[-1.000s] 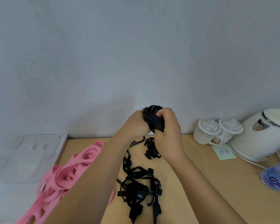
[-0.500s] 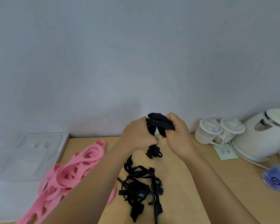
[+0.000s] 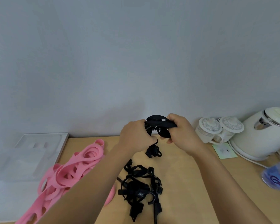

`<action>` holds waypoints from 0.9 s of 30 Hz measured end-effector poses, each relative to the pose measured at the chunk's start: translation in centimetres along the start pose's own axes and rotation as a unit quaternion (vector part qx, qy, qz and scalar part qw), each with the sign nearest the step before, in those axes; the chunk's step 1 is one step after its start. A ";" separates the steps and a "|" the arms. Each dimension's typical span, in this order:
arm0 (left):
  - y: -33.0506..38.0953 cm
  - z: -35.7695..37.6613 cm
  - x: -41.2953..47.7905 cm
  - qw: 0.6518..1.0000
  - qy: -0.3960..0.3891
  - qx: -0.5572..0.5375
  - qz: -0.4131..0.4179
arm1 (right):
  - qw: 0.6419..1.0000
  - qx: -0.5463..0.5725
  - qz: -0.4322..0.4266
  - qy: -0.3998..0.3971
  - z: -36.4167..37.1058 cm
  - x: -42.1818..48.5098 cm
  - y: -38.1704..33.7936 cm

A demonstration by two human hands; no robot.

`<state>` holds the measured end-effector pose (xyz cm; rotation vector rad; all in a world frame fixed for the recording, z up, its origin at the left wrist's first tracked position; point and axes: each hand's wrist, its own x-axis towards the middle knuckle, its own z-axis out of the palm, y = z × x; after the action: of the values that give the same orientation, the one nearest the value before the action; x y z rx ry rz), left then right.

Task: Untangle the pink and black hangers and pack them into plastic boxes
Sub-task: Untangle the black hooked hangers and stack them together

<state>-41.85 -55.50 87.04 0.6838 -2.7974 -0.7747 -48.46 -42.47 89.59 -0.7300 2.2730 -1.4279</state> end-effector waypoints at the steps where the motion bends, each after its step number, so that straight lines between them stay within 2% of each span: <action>1: -0.1 -0.2 -0.2 0.999 -0.012 0.030 0.015 | 1.000 -0.005 0.013 0.009 -0.5 0.1 0.0; 3: 0.0 -0.5 -0.7 0.989 -0.045 0.124 0.066 | 0.998 -0.004 0.032 0.061 -1.2 0.6 0.1; 5: 0.4 -0.4 -1.3 0.961 -0.090 0.233 0.120 | 0.995 -0.014 0.033 0.097 -1.3 1.4 -0.1; 7: 0.8 0.0 -1.9 0.934 -0.130 0.291 0.159 | 0.995 -0.053 0.039 0.070 -0.6 2.2 -0.2; 10: 0.6 0.9 -2.7 0.929 -0.149 0.287 0.179 | 0.992 -0.105 0.069 0.020 0.3 3.6 0.0; 13: -0.3 1.1 -3.2 0.952 -0.138 0.248 0.115 | 0.991 -0.116 0.063 0.012 -0.1 4.0 0.2; 18: -0.7 0.5 -2.4 0.954 -0.149 0.259 0.004 | 0.985 -0.163 0.026 -0.043 3.0 2.0 -0.8; 22: -0.9 0.7 -1.0 0.968 -0.137 0.205 -0.049 | 0.998 -0.030 0.046 0.017 5.4 0.8 -0.5; 27: -1.7 0.5 0.8 0.978 -0.089 0.161 -0.095 | 0.992 0.071 0.067 0.083 7.3 -0.5 1.0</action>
<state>-42.02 -56.96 85.76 0.9910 -3.0923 -0.4275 -44.31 -47.04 85.57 -0.4192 2.2633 -1.6192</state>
